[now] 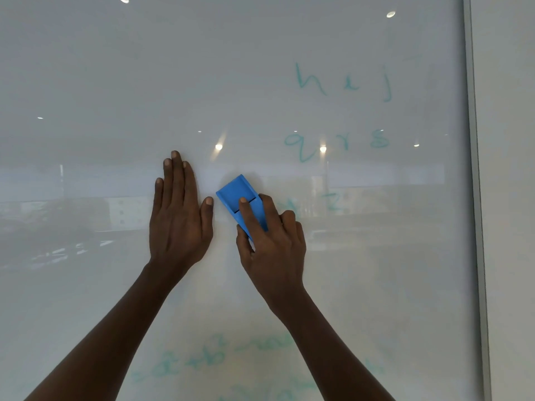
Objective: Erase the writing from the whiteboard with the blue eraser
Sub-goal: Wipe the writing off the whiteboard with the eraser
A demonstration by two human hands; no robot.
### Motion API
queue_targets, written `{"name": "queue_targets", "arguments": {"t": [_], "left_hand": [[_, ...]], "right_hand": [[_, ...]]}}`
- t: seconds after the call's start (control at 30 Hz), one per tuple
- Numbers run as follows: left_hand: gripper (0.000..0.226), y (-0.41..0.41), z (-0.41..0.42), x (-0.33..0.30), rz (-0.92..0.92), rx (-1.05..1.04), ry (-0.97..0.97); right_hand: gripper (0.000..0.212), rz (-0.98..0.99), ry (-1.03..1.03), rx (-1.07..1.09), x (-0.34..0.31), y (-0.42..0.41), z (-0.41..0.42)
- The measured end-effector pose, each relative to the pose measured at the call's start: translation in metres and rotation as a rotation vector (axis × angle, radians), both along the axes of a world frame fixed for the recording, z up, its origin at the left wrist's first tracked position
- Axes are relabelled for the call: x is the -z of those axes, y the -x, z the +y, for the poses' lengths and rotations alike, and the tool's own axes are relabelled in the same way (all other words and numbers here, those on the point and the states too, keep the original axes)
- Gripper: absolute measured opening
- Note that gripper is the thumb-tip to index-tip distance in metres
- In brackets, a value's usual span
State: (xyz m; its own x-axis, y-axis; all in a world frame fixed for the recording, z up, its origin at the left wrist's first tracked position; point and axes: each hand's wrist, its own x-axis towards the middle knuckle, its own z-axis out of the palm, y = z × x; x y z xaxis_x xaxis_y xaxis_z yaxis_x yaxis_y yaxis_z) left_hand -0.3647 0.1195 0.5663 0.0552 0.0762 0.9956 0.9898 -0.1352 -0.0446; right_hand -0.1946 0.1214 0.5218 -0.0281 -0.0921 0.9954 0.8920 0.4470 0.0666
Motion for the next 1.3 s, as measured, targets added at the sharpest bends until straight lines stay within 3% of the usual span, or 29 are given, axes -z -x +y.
{"name": "queue_targets", "arguments": {"t": [0.57,0.77,0.97,1.3], "left_hand": [[0.066,-0.003,-0.001,0.003,0.000,0.008,-0.031],[0.066,-0.005,-0.002,0.003,-0.006,-0.001,-0.034],[0.066,-0.005,-0.001,0.003,-0.010,-0.010,-0.024],[0.066,-0.004,0.001,0.003,-0.010,-0.022,-0.023]], "right_hand": [[0.046,0.235,0.018,-0.008,-0.009,-0.134,0.030],[0.051,0.478,0.158,-0.047,0.007,-0.148,0.029],[0.048,0.773,0.200,-0.176,0.007,-0.106,0.017],[0.045,0.614,0.138,-0.230,-0.016,-0.034,0.009]]}}
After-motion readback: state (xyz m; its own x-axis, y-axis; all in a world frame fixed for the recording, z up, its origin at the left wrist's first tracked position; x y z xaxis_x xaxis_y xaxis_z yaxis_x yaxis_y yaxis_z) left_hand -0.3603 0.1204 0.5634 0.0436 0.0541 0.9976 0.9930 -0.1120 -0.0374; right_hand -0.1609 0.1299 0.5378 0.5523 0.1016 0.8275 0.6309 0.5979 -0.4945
